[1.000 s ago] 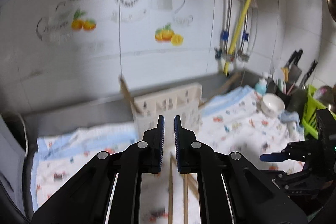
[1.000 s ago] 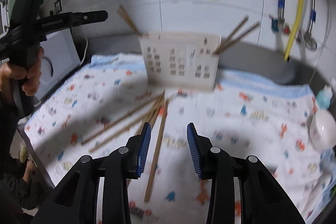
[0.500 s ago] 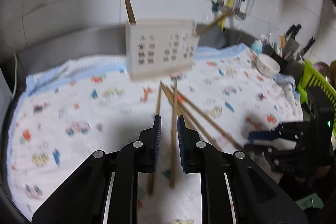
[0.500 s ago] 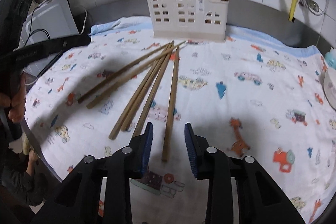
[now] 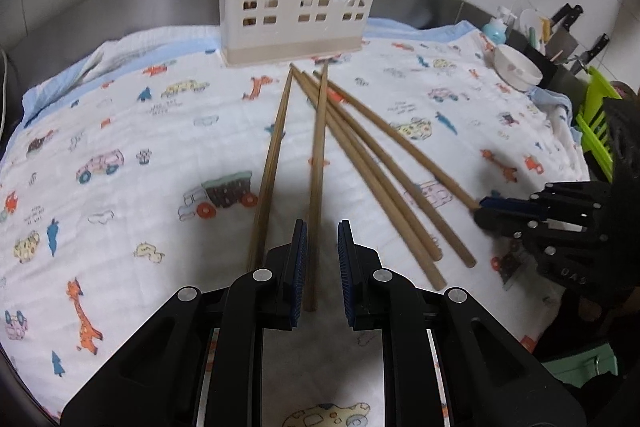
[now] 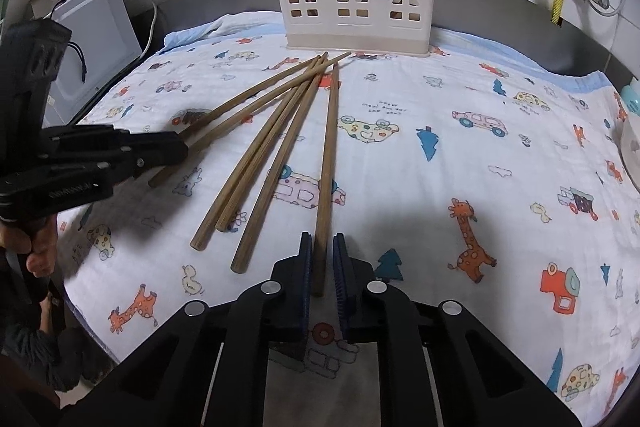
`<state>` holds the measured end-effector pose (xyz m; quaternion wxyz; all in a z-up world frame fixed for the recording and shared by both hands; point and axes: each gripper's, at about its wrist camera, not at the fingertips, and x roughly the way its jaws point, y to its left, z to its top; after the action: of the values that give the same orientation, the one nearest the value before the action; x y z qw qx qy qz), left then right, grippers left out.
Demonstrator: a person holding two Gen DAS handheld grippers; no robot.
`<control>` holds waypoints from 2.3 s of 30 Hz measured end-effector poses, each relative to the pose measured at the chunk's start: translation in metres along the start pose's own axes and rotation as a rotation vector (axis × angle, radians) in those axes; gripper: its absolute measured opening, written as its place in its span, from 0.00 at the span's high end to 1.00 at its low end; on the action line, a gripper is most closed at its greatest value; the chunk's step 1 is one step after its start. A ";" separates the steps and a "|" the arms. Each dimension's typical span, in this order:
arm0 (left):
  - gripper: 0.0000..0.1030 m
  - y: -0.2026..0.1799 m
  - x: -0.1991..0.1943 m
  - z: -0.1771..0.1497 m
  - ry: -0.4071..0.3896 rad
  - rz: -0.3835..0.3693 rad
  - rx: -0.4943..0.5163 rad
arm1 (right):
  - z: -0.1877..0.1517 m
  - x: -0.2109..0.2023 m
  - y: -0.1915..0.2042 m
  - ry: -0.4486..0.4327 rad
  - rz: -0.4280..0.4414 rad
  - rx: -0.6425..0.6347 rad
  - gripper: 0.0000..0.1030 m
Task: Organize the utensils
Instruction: 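Lower the left tool and grasp a chopstick while the right tool grasps another, then lift the left tool's chopstick toward the holder while the right tool carries its chopstick there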
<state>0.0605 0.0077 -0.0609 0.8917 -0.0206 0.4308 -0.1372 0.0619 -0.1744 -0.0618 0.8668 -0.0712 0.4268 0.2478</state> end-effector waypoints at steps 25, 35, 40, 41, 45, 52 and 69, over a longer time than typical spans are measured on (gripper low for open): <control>0.95 -0.010 -0.002 0.001 -0.034 0.018 0.024 | 0.040 -0.073 -0.007 -0.203 -0.018 -0.023 0.93; 0.95 -0.017 -0.036 0.016 -0.145 0.000 0.038 | 0.087 -0.115 -0.017 -0.314 0.016 -0.046 0.93; 0.95 -0.019 -0.053 0.034 -0.213 -0.008 0.041 | 0.112 -0.128 -0.022 -0.350 0.023 -0.059 0.94; 0.95 -0.019 -0.055 0.037 -0.221 -0.009 0.041 | 0.119 -0.131 -0.023 -0.354 0.024 -0.065 0.94; 0.95 -0.019 -0.065 0.053 -0.263 -0.028 0.036 | 0.140 -0.138 -0.026 -0.364 0.024 -0.088 0.94; 0.95 -0.021 -0.077 0.080 -0.309 -0.033 0.062 | 0.174 -0.152 -0.030 -0.392 0.024 -0.111 0.94; 0.95 -0.023 -0.106 0.146 -0.397 -0.021 0.130 | 0.293 -0.160 -0.061 -0.509 -0.076 -0.056 0.94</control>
<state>0.1054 0.0018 0.1154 0.9570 0.0058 0.2368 -0.1672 0.2165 -0.1884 0.2400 0.9527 -0.0466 0.1848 0.2367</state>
